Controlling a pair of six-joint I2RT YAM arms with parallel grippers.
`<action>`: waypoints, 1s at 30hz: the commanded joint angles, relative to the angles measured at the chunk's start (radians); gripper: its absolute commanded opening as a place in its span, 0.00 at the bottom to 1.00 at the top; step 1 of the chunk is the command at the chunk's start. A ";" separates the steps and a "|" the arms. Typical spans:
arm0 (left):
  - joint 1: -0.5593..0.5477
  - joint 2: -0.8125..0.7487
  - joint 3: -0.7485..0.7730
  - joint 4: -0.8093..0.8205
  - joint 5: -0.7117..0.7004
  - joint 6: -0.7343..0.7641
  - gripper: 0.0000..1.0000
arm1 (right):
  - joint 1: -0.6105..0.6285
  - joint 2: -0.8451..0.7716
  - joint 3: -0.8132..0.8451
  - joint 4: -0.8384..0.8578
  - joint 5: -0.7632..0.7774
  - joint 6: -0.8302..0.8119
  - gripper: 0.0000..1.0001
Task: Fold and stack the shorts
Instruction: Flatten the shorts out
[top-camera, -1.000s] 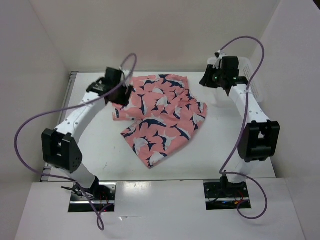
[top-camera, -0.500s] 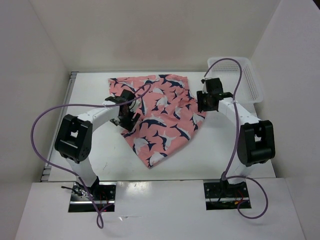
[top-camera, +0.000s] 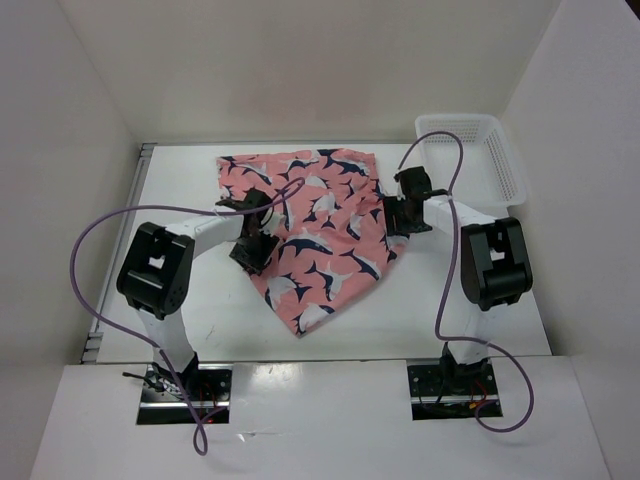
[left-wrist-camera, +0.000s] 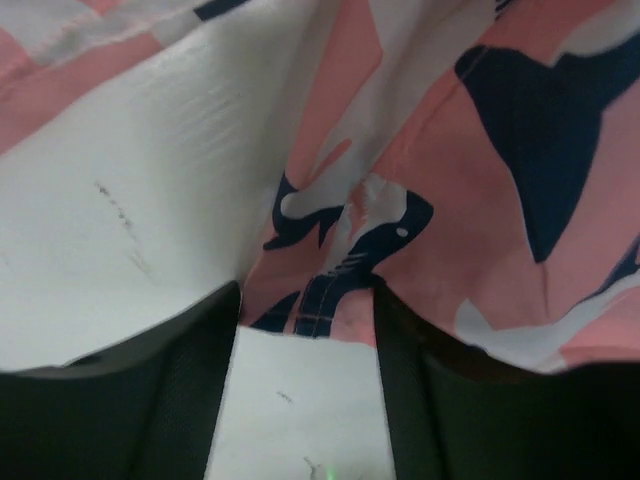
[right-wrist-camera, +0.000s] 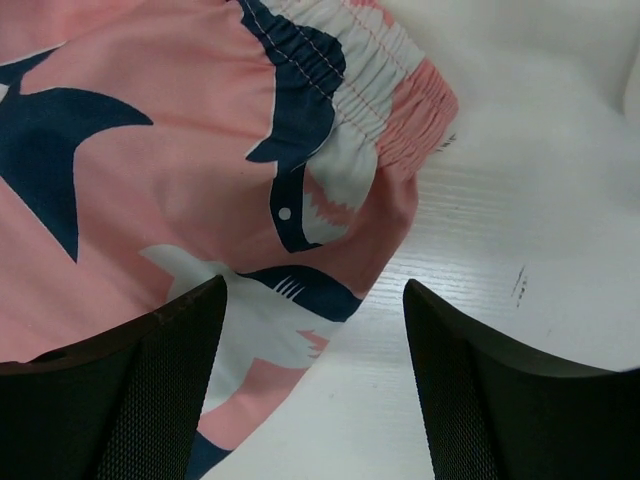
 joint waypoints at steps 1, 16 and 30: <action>-0.001 0.040 -0.010 0.024 0.029 0.002 0.55 | 0.009 0.032 0.031 0.054 -0.016 -0.010 0.77; 0.202 -0.010 0.102 0.068 -0.156 0.002 0.01 | 0.018 -0.101 -0.063 -0.074 -0.378 -0.212 0.00; 0.201 -0.062 0.317 0.026 -0.186 0.002 0.66 | 0.044 -0.073 0.152 0.061 -0.678 0.286 0.45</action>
